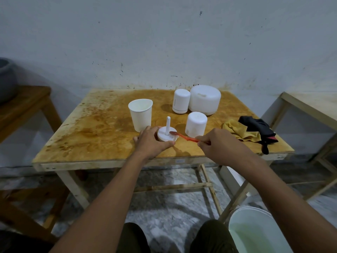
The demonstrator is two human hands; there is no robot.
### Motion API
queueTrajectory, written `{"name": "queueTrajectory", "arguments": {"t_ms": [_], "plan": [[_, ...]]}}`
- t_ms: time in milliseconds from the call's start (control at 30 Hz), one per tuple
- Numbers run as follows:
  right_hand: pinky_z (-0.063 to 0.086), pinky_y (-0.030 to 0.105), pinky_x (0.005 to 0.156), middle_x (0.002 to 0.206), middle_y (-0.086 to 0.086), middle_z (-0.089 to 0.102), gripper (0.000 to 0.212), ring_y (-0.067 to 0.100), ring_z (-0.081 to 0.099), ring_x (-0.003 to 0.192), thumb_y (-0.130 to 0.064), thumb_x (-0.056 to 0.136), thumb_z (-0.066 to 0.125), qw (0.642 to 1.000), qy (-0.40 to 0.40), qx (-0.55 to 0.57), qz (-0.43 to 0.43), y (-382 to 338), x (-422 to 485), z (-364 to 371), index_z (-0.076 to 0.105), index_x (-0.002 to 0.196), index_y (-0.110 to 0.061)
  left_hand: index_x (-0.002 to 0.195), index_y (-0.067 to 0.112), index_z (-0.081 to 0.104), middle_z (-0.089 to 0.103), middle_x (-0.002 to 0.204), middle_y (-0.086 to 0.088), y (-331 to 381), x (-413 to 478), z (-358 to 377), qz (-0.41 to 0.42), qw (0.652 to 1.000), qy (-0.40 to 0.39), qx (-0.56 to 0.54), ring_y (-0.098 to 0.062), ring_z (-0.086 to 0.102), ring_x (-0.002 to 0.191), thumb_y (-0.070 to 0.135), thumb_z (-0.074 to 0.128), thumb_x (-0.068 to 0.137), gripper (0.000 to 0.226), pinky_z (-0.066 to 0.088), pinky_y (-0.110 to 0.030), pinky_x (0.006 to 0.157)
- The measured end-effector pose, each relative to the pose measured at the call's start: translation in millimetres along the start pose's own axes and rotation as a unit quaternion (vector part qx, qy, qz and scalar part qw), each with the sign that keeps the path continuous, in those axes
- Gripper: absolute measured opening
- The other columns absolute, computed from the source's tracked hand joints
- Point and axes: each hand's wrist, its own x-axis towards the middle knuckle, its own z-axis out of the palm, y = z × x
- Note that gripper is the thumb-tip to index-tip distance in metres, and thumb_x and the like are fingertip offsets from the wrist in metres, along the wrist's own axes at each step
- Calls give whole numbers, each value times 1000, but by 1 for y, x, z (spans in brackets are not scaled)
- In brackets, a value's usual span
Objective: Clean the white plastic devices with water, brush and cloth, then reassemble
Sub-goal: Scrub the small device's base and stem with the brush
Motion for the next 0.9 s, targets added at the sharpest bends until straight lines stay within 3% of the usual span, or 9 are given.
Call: {"name": "queueTrajectory", "arguments": {"t_ms": [133,300,400,533,700,800,900], "plan": [[31,17,50,79,-2,57,30,5,45,59,-24,99,51,1000,-11,-14,-6,-4,-1,-6,68,124,-25,139,30,47,48,136,6,2,0,0,-7,1000,-1,-9,-22,36,135,66,71,73,80,23,-47,108],[49,27,72,106,8,70,30,19,64,89,-24,100,51,999,10,-25,-21,-21,4,12,68,125,-24,137,31,49,52,134,6,0,0,1,-9,1000,4,-29,-23,38,134,60,75,72,75,24,-47,108],[56,35,73,102,8,71,30,22,66,83,-23,100,50,999,29,-28,-16,-26,5,27,67,125,-23,130,34,53,54,128,8,0,-1,1,-2,999,7,-35,-23,40,132,60,76,71,68,24,-45,106],[36,18,51,83,-1,63,30,7,53,62,-22,99,52,1000,-9,-4,-8,-16,3,17,67,125,-24,135,30,51,53,131,7,1,-1,0,-6,999,11,-32,-22,40,132,59,77,70,76,25,-44,104],[44,25,67,110,9,70,32,19,64,88,-24,100,50,999,9,-41,-26,-13,4,20,63,130,-25,136,29,50,52,135,6,1,-2,-2,-4,999,2,-33,-22,39,133,59,77,71,76,24,-44,104],[37,19,57,87,-1,68,33,8,55,68,-23,100,51,1000,-12,-13,-12,-7,2,12,61,132,-26,136,29,50,51,136,5,3,-3,-4,-4,999,-7,-32,-23,37,134,59,76,72,76,23,-43,105],[28,13,46,62,-16,44,33,2,43,52,-23,100,51,1000,-10,13,10,9,0,-2,61,132,-25,138,30,48,49,136,5,4,-2,-6,-7,999,-22,-27,-23,36,134,61,75,72,78,22,-43,105]]}}
